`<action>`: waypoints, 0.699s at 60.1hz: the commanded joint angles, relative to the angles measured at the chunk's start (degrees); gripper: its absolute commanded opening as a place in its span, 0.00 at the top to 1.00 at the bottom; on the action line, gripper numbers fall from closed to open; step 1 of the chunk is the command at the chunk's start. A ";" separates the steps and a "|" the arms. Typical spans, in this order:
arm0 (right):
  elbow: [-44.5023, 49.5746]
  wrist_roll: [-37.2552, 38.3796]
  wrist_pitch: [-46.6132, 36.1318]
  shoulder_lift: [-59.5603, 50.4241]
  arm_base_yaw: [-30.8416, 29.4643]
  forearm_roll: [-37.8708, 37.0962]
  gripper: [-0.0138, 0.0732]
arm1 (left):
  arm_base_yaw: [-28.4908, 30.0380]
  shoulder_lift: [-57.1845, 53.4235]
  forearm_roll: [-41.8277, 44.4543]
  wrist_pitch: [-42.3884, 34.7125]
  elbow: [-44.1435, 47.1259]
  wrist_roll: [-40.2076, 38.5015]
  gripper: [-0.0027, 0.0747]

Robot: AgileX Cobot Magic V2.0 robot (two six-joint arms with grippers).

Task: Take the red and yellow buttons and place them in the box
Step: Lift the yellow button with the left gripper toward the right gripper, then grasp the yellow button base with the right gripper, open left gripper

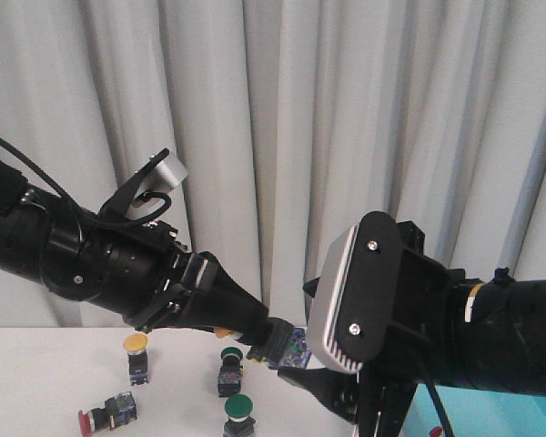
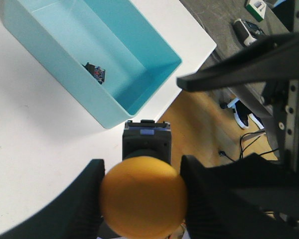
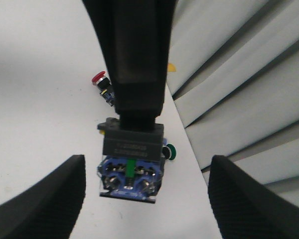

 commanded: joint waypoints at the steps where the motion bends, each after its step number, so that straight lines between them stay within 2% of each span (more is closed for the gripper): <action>1: -1.76 0.67 -4.26 -1.18 0.05 0.46 0.26 | -0.98 -2.77 -4.31 -1.64 -1.93 -0.65 0.96; 10: -1.76 1.32 -3.78 -1.18 0.05 0.40 0.26 | -1.82 -3.13 -5.17 -2.91 -1.93 -1.29 0.96; 28: -1.76 1.32 -2.32 -1.18 0.05 -0.14 0.26 | -1.82 -3.13 -12.78 -3.12 -1.93 -2.55 0.96; 42: -1.76 1.32 -2.79 -1.18 0.05 -0.31 0.26 | -1.82 -3.13 -12.67 -2.89 -1.93 -3.73 0.96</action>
